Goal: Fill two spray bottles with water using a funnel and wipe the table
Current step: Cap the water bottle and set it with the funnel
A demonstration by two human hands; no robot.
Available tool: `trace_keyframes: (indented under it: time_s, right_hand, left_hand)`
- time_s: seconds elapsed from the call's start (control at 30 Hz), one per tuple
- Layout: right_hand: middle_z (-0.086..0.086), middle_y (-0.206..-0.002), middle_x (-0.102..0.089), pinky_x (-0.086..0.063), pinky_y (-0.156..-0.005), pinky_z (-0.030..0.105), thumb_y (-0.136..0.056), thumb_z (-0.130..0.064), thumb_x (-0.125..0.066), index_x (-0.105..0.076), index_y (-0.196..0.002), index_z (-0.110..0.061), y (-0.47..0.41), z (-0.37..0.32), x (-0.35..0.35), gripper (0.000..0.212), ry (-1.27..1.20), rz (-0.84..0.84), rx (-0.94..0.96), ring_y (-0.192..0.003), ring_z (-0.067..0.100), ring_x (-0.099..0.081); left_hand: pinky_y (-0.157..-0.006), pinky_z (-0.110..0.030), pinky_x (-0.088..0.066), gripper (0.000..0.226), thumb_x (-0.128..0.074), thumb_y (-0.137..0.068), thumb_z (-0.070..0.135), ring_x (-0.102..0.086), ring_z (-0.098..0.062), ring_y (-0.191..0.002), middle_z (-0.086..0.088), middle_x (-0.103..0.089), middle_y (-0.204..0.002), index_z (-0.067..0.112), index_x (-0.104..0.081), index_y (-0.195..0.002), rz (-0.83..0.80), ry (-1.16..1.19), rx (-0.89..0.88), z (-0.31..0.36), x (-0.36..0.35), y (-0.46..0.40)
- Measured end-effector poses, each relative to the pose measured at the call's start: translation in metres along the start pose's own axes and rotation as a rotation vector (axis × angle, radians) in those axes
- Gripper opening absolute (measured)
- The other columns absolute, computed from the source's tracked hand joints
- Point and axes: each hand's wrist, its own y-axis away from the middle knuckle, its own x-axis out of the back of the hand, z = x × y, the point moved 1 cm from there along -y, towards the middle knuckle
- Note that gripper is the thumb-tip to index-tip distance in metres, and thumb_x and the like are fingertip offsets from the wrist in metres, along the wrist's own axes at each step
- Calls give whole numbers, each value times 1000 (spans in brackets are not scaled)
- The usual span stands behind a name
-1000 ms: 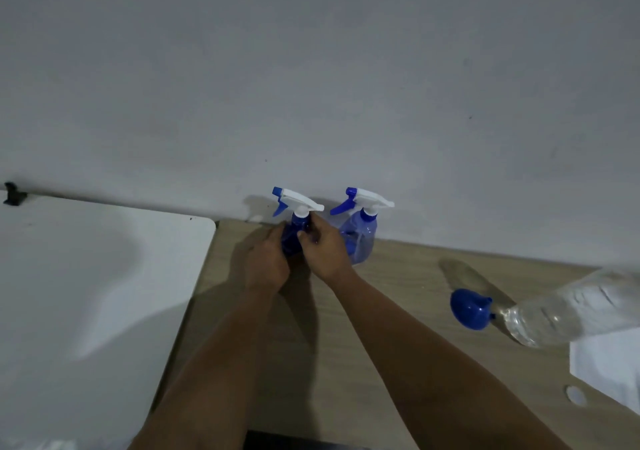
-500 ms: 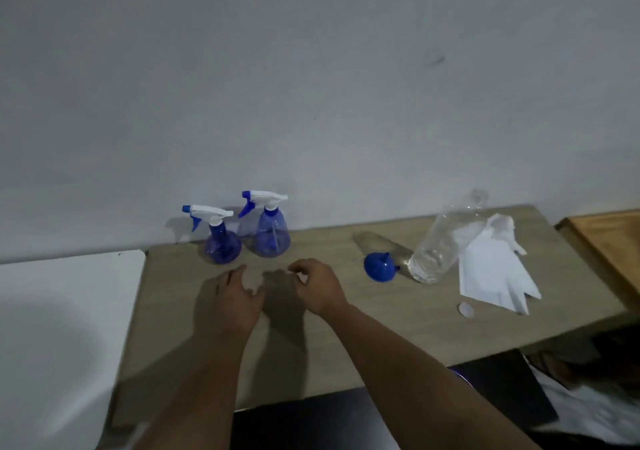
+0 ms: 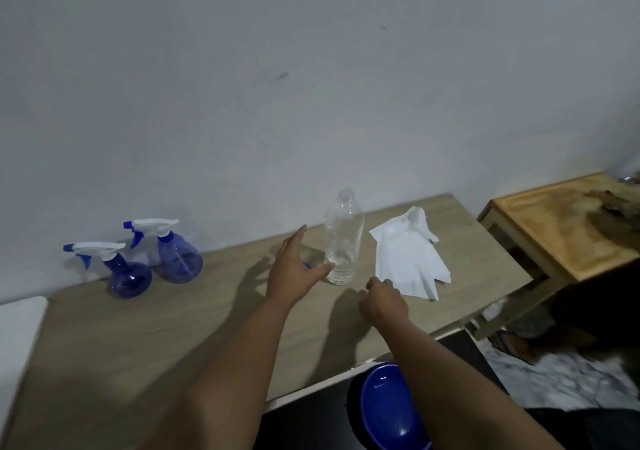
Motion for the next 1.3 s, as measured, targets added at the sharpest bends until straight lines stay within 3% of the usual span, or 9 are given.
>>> trace_keyframes:
  time_s: [0.13, 0.27, 0.43, 0.57, 0.7, 0.83, 1.0, 1.13, 1.3]
  right_hand:
    - [10, -136, -48, -52, -102, 48, -102, -26, -54, -51, -144, -23, -23, 35, -7, 42, 75, -84, 9, -127, 35, -53]
    - [9, -129, -51, -54, -101, 47, -105, -20, -49, -64, -136, -18, -37, 51, -16, 34, 90, -114, 102, -120, 32, -58]
    - [8, -128, -66, -55, -103, 36, -99, -21, -65, -71, -131, -14, -43, 52, -13, 33, -13, -154, 115, -115, 28, -67]
    - [9, -123, -75, -55, -103, 35, -87, -26, -79, -74, -127, -7, -52, 38, 25, 44, -365, -131, 61, -113, 26, -71]
    - [13, -104, -78, -65, -87, 42, -79, -7, -80, -77, -116, 0, -68, 5, 100, 38, -866, -16, 72, -86, 26, -75]
    - [9, -94, -74, -65, -81, 36, -82, 1, -79, -78, -103, -6, -59, -42, 171, 22, -1169, 23, 276, -86, 21, -70]
    - [2, -98, -81, -60, -83, 29, -80, -7, -84, -77, -95, -8, -36, -78, 196, 17, -1100, 62, 574, -86, 14, -75]
    - [-5, -104, -81, -61, -95, 33, -81, -9, -86, -77, -88, -17, -33, -82, 179, 14, -917, 59, 640, -97, 16, -77]
    - [-7, -106, -80, -60, -98, 37, -82, -7, -84, -77, -75, -20, -33, -77, 171, 16, -859, 71, 641, -97, 12, -76]
  left_hand:
    - [-111, -39, -42, 121, -89, -56, 59, -39, -8, -141, 18, -34, -157, 51, -16, -152, -5, 78, -18, 22, -29, -15]
    - [-111, -42, -45, 120, -92, -56, 55, -41, -3, -139, 20, -39, -154, 46, -21, -153, 10, 110, -12, 31, -42, -26]
    - [-109, -43, -46, 109, -87, -59, 57, -46, -5, -137, 19, -47, -150, 48, -27, -149, 71, 128, 12, 42, -46, -29]
    - [-106, -40, -48, 107, -84, -65, 59, -51, -10, -133, 15, -46, -151, 51, -20, -150, 62, 41, 11, 53, -41, -26]
    - [-106, -45, -48, 110, -80, -55, 75, -49, -11, -135, 15, -47, -150, 53, -21, -146, 67, 45, 10, 62, -38, -29]
    - [-102, -42, -50, 99, -79, -58, 68, -53, -10, -127, 16, -53, -137, 47, -28, -140, 35, 66, 14, 70, -36, -29]
    - [-103, -36, -47, 96, -83, -68, 54, -52, -12, -128, 12, -52, -137, 40, -27, -145, 20, 35, 37, 71, -34, -31]
    - [-108, -40, -46, 102, -83, -68, 56, -50, -14, -133, 9, -50, -145, 41, -22, -148, 12, 19, 62, 71, -33, -32]
    - [-109, -41, -45, 102, -85, -69, 52, -51, -13, -133, 8, -51, -146, 42, -22, -150, 0, 10, 72, 70, -32, -33]
